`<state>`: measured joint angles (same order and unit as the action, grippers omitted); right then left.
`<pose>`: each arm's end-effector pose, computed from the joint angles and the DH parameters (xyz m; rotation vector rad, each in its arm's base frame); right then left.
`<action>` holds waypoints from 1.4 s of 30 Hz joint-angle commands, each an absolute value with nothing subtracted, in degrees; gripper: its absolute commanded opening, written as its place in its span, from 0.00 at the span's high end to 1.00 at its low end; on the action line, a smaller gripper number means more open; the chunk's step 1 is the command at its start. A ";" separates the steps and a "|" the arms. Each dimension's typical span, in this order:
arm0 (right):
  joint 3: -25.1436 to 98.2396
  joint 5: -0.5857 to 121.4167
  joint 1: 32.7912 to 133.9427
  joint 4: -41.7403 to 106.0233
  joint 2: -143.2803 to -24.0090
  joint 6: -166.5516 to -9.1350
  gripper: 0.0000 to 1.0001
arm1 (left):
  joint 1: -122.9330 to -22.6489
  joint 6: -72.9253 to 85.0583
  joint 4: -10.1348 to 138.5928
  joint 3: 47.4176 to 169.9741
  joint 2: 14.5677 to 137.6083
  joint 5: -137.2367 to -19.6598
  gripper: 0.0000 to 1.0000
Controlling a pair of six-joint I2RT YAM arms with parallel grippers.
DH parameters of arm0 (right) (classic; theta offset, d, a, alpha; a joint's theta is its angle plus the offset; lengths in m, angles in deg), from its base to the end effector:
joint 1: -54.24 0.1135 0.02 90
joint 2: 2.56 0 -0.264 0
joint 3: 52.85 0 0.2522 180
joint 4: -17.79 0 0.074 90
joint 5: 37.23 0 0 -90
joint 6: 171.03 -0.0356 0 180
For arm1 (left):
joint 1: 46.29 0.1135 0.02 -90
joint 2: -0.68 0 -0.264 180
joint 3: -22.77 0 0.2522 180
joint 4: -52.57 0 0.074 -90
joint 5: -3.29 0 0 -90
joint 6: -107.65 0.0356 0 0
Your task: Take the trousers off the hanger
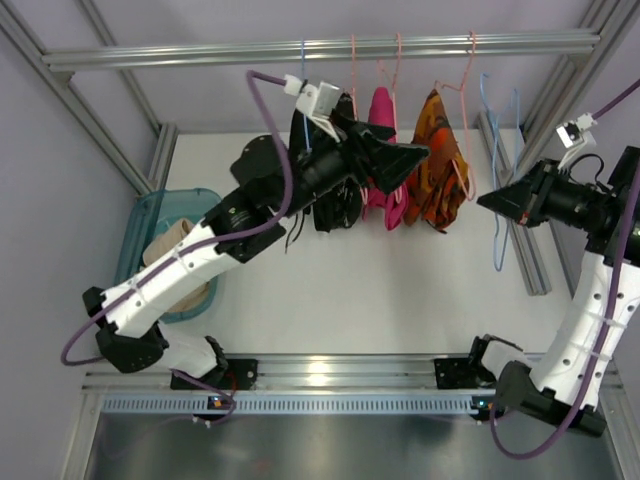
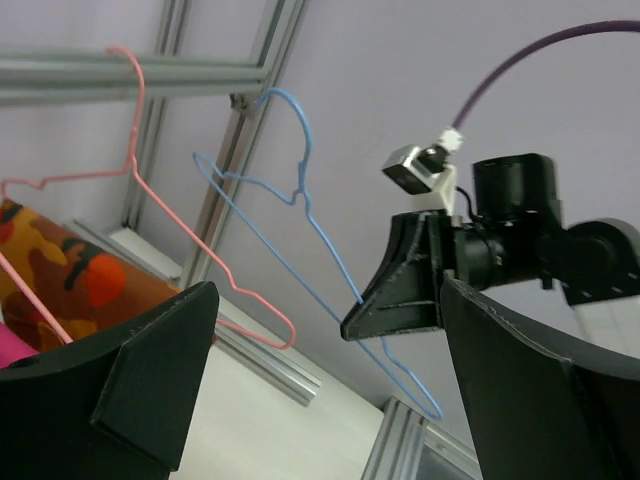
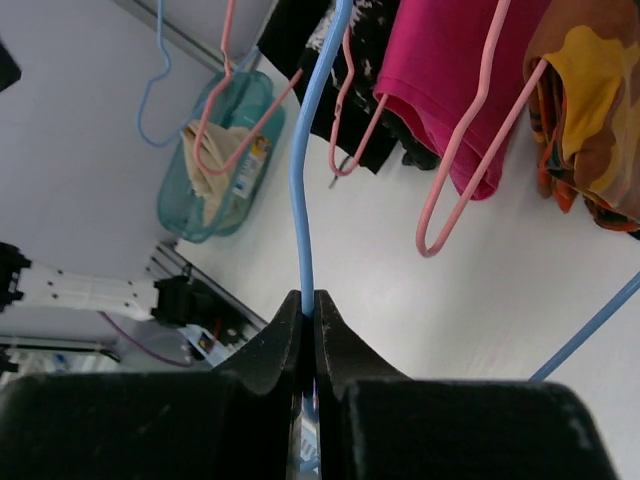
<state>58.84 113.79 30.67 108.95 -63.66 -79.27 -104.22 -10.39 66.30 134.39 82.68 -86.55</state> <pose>0.1241 -0.0202 0.4801 -0.1491 1.9971 0.9162 0.1634 -0.2610 0.5296 0.3653 1.3584 -1.2716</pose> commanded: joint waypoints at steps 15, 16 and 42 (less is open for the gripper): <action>48.88 127.05 26.20 35.41 -72.77 -145.28 1.00 | -102.54 4.55 62.28 127.93 71.70 -84.07 0.01; 49.68 126.61 26.64 35.41 -73.57 -145.28 1.00 | -102.45 4.55 62.46 128.02 71.70 -83.99 0.01; 43.18 128.62 19.88 34.01 -80.43 -150.29 1.00 | -92.96 2.18 65.54 125.30 69.68 -85.39 0.01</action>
<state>43.30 127.25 21.27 37.17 -80.34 -149.67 -94.06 3.14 66.17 125.89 71.62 -84.86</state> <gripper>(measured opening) 0.022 0.987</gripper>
